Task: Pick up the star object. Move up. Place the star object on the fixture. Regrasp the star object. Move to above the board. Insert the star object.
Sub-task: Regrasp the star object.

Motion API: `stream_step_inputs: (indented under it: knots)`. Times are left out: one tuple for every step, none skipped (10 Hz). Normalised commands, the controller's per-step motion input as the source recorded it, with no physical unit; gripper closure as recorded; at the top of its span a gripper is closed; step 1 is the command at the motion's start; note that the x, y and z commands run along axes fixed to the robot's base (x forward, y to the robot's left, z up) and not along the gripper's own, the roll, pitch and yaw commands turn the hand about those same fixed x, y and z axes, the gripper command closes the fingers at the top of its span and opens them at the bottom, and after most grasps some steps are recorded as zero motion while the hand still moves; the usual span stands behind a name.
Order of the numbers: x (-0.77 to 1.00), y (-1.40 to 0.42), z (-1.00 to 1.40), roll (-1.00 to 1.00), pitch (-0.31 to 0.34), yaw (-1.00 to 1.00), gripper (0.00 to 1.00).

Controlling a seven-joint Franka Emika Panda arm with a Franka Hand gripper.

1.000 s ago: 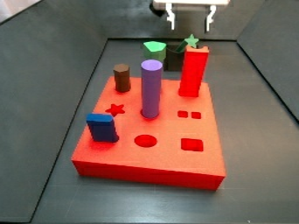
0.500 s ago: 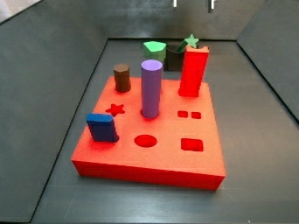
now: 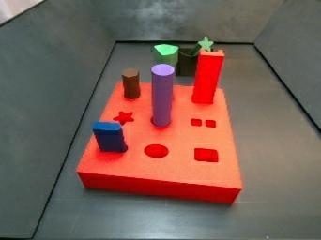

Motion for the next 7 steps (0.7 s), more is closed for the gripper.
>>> stream_step_inputs:
  knots:
    - [-0.02, -0.43, 0.10, 1.00, 0.032, 0.02, 0.00]
    - [-0.02, -0.22, 0.07, 1.00, 0.032, 0.02, 0.00]
    - [-0.02, -0.05, 0.06, 1.00, 0.030, 0.02, 0.00]
    - [-0.01, -0.04, 0.02, 1.00, 0.026, 0.02, 0.00]
    - [-0.01, -0.05, 0.01, 1.00, 0.023, 0.02, 0.00]
    - [-0.01, -0.03, 0.02, 1.00, 0.020, 0.03, 0.00]
    - [0.00, -0.02, 0.01, 1.00, 0.018, 0.03, 0.00]
